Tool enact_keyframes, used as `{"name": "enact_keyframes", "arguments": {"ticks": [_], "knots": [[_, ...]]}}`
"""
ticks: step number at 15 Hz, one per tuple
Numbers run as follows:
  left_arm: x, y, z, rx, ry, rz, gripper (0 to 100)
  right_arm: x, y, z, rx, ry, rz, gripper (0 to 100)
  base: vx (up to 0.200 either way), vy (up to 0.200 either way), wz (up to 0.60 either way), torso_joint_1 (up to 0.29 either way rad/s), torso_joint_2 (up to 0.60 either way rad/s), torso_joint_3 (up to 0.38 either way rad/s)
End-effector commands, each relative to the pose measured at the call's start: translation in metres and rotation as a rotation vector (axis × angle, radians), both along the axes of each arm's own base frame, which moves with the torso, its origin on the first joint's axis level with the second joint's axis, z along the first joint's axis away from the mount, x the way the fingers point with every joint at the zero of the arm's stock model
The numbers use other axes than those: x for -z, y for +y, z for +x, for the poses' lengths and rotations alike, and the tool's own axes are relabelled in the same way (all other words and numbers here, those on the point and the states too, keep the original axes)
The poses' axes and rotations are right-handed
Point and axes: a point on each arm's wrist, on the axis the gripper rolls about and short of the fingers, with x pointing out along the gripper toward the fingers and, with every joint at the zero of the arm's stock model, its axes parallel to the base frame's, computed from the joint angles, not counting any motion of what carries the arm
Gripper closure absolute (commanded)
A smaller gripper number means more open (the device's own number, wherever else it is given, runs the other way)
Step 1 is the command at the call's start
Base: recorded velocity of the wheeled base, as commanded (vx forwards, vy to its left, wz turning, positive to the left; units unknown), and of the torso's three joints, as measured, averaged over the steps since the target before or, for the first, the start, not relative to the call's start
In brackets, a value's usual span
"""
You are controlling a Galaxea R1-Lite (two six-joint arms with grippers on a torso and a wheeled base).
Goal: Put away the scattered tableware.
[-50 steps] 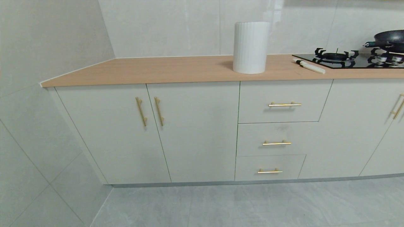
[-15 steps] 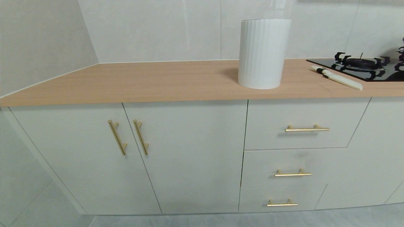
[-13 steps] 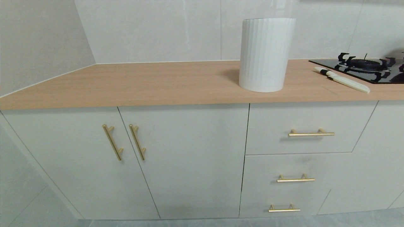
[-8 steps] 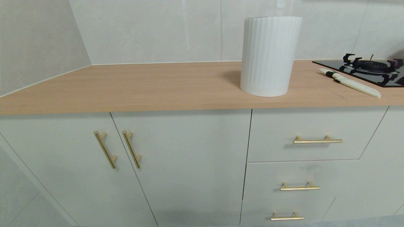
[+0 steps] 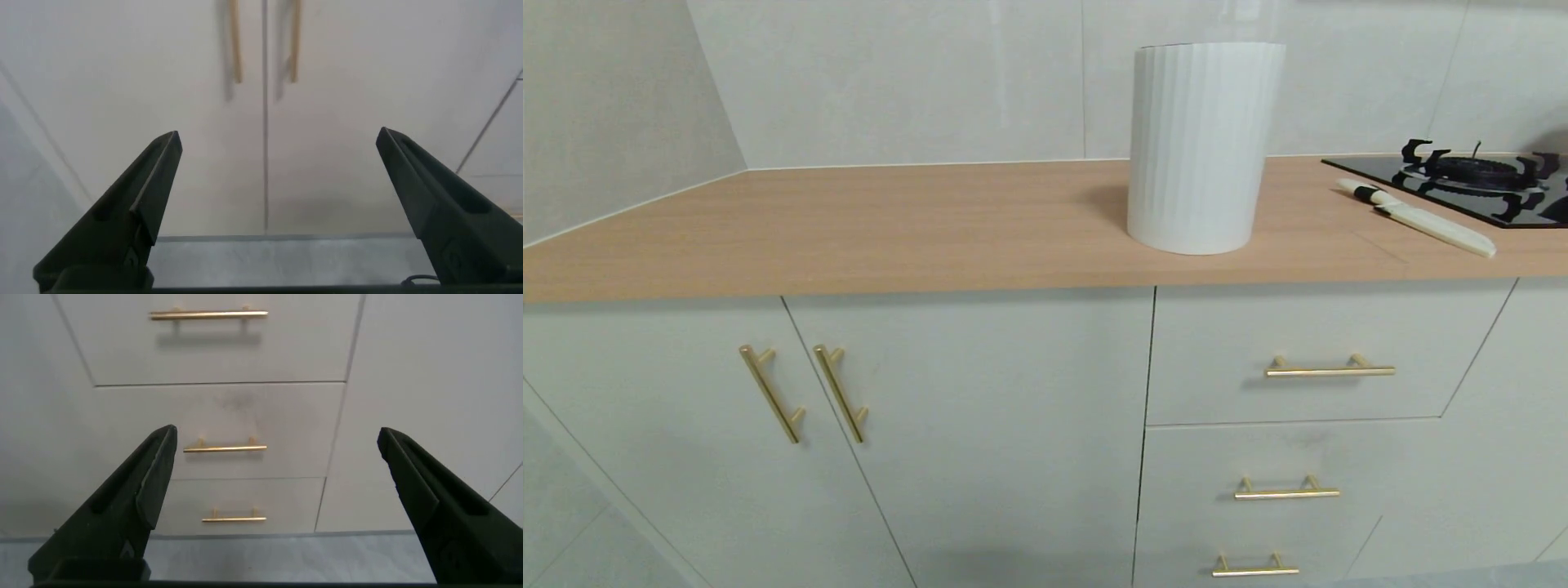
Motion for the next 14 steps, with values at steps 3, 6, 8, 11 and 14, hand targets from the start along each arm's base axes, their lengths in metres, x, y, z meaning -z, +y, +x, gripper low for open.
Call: {"name": "enact_keyframes", "arguments": {"ticks": [3, 6, 8, 11, 14], "knots": [[0.0001, 0.0, 0.0, 0.0, 0.001, 0.0, 0, 0.0, 0.0, 0.0001, 0.0, 0.002, 0.001, 0, 0.0, -0.2, 0.0, 0.004, 0.0, 0.001], [-0.0001, 0.0, 0.0, 0.0, -0.001, 0.0, 0, 0.0, 0.0, 0.0001, 0.002, 0.002, 0.001, 0, 0.0, -0.2, 0.0, 0.004, 0.0, -0.001], [-0.0001, 0.0, 0.0, 0.0, -0.001, 0.0, 0, 0.0, 0.0, 0.0001, 0.002, 0.002, 0.001, 0, 0.0, -0.1, 0.0, 0.004, 0.0, 0.001], [-0.0001, 0.0, 0.0, 0.0, -0.001, -0.002, 0, 0.0, 0.0, 0.0001, 0.002, 0.002, 0.002, 0, 0.0, 0.0, 0.0, 0.0, 0.0, 0.0], [-0.0001, 0.0, 0.0, 0.0, -0.001, -0.002, 0, 0.0, 0.0, 0.0001, 0.002, 0.002, 0.002, 0, 0.0, 0.0, 0.0, 0.0, 0.0, 0.0]]}}
